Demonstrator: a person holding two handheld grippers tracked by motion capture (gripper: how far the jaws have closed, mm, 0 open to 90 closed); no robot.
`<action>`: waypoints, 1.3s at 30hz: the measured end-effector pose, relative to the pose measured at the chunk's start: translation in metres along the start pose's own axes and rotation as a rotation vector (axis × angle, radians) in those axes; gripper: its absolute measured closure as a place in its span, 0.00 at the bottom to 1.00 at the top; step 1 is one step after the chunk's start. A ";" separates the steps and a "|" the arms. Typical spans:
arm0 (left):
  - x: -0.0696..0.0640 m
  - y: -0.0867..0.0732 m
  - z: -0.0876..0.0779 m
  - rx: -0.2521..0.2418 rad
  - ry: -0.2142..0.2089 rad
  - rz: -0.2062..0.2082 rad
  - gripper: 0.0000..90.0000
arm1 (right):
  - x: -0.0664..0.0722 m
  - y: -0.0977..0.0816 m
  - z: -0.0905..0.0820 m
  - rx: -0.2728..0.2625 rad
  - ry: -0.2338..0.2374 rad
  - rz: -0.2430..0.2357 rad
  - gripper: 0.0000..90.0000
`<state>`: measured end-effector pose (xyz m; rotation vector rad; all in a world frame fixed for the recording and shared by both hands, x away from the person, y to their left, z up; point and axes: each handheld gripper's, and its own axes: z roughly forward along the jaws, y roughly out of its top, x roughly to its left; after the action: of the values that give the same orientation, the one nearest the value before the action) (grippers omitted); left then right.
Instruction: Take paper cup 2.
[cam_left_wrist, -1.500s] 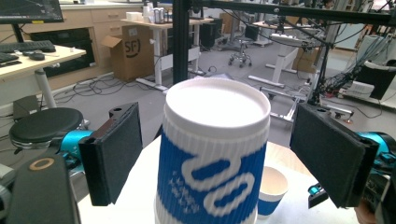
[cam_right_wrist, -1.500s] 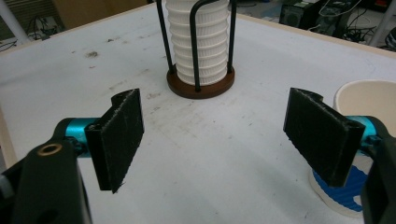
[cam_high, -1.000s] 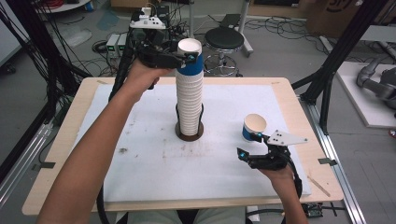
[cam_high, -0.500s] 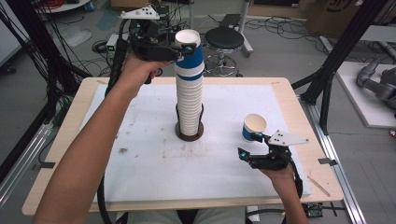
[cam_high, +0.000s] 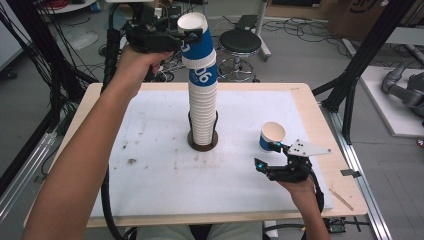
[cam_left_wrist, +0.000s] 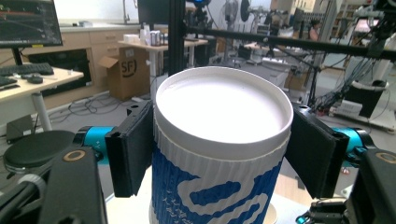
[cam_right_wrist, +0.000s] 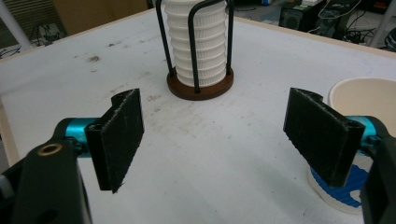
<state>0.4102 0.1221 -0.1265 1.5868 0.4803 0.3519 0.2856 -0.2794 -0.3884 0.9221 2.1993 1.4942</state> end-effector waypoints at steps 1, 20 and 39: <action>0.000 0.001 -0.002 -0.005 0.001 0.001 0.32 | 0.000 0.000 0.000 0.000 -0.001 0.000 0.23; 0.012 -0.003 -0.065 -0.088 0.013 -0.011 0.32 | 0.001 -0.001 0.002 0.003 0.003 -0.001 0.23; 0.019 -0.075 -0.106 -0.028 0.019 -0.005 0.32 | 0.003 -0.004 0.007 0.012 0.001 -0.018 0.23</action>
<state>0.3665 0.2256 -0.1942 1.5560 0.4917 0.3690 0.2857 -0.2736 -0.3943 0.9036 2.2131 1.4755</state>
